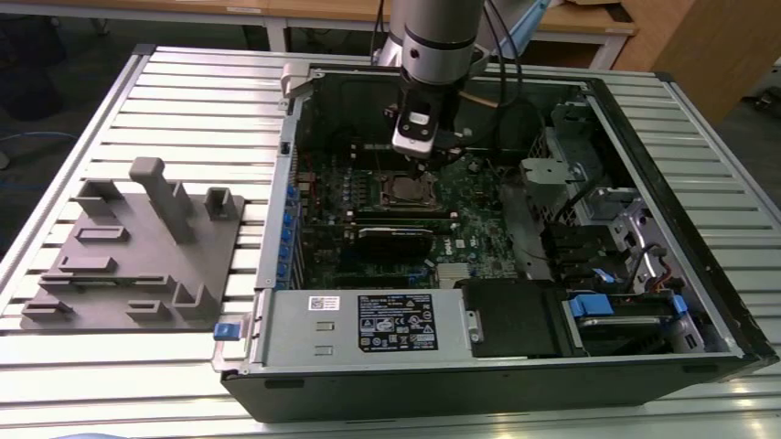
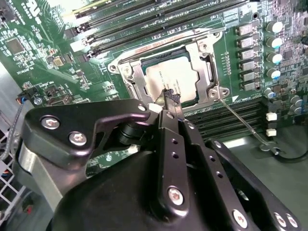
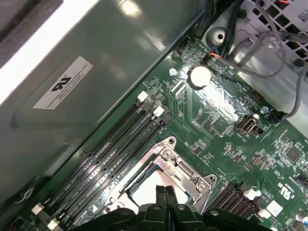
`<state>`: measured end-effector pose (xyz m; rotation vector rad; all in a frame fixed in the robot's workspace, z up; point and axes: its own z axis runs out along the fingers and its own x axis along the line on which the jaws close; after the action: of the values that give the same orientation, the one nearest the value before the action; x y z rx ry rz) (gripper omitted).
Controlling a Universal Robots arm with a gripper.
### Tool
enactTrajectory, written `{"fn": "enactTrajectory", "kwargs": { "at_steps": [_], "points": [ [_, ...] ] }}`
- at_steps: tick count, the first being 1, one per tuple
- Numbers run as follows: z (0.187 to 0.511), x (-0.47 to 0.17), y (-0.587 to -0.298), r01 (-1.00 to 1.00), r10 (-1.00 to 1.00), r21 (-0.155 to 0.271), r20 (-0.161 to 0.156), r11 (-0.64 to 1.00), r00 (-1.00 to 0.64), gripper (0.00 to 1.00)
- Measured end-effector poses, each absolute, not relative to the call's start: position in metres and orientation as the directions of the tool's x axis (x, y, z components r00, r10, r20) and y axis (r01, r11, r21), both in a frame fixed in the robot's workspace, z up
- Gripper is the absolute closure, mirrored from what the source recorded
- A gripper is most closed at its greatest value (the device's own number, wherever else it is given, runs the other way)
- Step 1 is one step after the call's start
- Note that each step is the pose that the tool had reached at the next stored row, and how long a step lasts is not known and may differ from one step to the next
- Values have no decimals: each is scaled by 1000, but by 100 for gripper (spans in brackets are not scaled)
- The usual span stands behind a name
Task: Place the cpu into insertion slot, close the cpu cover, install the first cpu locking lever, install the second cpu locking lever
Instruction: 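Close the cpu cover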
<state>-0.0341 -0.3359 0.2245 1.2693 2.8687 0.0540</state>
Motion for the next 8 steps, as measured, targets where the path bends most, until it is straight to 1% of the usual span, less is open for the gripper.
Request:
{"fn": "enactTrajectory", "kwargs": {
  "at_steps": [8],
  "points": [
    [224, -34, -336, 683, 683, 33, 10, 729, -730, 90]
  ]
}}
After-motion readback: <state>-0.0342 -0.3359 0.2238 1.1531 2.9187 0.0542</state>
